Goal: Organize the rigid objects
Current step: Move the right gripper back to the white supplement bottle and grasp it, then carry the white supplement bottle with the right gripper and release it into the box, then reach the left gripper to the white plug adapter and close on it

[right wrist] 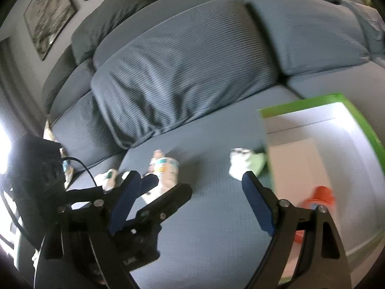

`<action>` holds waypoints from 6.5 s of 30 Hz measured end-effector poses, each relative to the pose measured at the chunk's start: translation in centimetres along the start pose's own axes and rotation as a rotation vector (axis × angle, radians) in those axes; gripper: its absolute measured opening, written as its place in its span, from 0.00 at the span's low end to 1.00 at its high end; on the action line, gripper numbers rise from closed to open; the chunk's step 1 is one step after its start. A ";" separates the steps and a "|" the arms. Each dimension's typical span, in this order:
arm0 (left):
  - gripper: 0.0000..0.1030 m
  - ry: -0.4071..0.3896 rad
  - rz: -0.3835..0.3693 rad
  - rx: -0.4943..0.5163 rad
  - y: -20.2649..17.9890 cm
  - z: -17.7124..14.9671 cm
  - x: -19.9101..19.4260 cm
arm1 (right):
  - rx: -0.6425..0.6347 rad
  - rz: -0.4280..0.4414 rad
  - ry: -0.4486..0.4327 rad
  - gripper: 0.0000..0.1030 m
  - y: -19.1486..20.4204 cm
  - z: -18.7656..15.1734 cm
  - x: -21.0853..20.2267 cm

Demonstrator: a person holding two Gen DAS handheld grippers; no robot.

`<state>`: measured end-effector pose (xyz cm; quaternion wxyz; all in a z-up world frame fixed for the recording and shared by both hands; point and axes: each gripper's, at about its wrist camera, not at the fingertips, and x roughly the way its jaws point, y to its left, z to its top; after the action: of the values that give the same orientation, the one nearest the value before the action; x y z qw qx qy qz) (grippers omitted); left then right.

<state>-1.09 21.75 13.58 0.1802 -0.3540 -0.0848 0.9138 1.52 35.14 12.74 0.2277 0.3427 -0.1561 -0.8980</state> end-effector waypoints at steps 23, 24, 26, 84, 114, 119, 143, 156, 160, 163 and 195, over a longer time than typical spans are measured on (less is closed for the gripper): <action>0.67 0.120 0.209 -0.270 12.9 -1.1 1.4 | -0.053 0.130 0.321 0.72 5.6 0.2 14.3; 0.67 0.126 0.215 -0.270 13.0 -1.1 1.6 | -0.058 0.095 0.333 0.72 5.5 0.3 14.9; 0.67 0.140 0.209 -0.283 13.3 -1.1 2.1 | -0.072 0.056 0.338 0.72 5.3 0.5 15.6; 0.46 -0.139 0.027 0.066 1.7 0.8 -3.9 | -0.025 0.143 0.066 0.51 3.7 2.3 5.6; 0.46 -0.043 -0.308 0.163 -10.3 0.9 3.7 | 0.146 -0.196 -0.061 0.51 -8.3 1.7 -4.9; 0.46 0.004 -0.358 0.137 -11.0 0.7 5.5 | 0.175 -0.256 -0.037 0.51 -9.9 1.3 -5.4; 0.71 0.050 -0.250 0.077 -7.3 0.7 5.4 | 0.272 -0.420 -0.122 0.82 -12.1 1.5 -7.6; 0.78 0.124 0.046 -0.193 4.4 0.4 8.3 | 0.243 -0.376 -0.131 0.84 -10.6 2.0 -6.7; 0.78 0.156 -0.040 -0.168 3.5 -0.1 9.8 | 0.238 -0.363 -0.126 0.84 -10.4 2.2 -6.3; 0.78 0.181 -0.088 -0.165 2.8 -0.3 10.9 | 0.245 -0.367 -0.119 0.84 -10.6 2.2 -6.2; 0.50 0.087 0.235 -0.225 7.8 -1.6 6.1 | 0.143 -0.097 0.073 0.85 -4.7 2.2 1.2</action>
<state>-6.32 17.01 6.44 0.0348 -0.4184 -0.1366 0.8972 -2.18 38.80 11.63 0.1647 0.3979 -0.1945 -0.8813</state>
